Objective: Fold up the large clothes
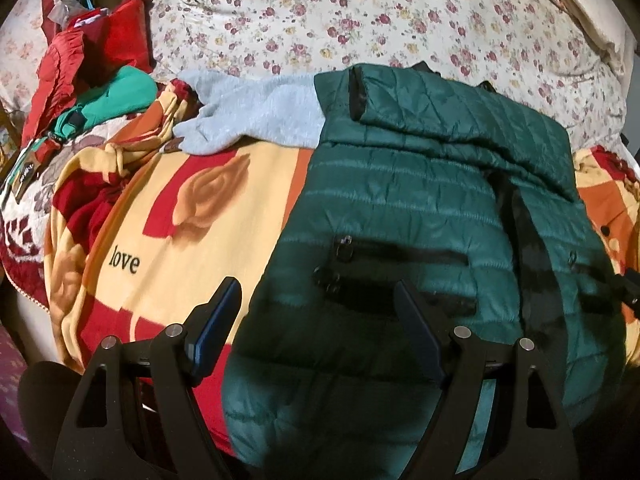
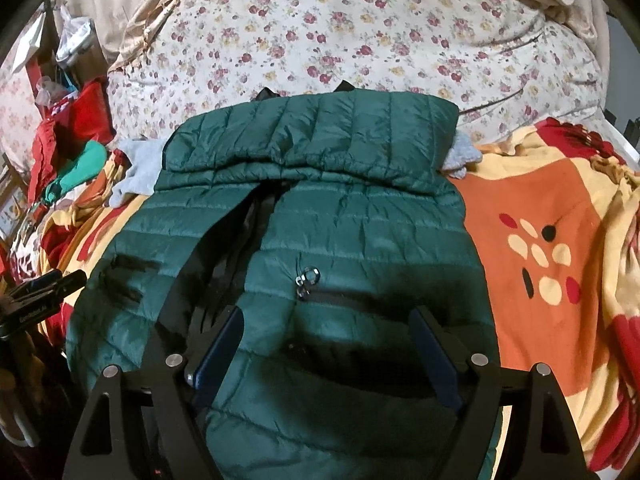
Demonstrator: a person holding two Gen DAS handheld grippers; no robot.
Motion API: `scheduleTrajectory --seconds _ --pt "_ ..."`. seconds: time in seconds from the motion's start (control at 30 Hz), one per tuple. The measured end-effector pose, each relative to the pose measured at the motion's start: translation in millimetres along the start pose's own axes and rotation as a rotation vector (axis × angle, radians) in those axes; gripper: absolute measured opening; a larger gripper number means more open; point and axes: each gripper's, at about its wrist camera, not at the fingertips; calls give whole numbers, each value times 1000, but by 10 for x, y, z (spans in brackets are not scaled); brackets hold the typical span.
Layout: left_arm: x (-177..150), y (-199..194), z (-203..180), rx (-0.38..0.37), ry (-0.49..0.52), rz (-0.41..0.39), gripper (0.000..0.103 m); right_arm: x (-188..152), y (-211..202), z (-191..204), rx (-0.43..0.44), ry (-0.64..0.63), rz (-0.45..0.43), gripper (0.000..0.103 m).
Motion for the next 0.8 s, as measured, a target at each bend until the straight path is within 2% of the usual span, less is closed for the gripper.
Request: scheduleTrajectory --seconds 0.47,0.57,0.7,0.8 --pt "-180 63 63 -5 3 61 79 -241 -32 -316 -7 28 93 82" --pt "-212 88 198 -65 -63 86 79 -280 -59 -409 10 32 132 82" --pt "-264 150 430 -148 -202 124 79 -347 -118 -592 -11 52 169 83" --pt "-282 180 516 -165 -250 140 79 -394 -100 -775 -17 97 207 86"
Point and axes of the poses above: each gripper's, at about its wrist camera, not at the fingertips, and y roughly the way its jaws point, z to its left, x to its top, and after that the axes turned 7 degrees about -x, right-handed
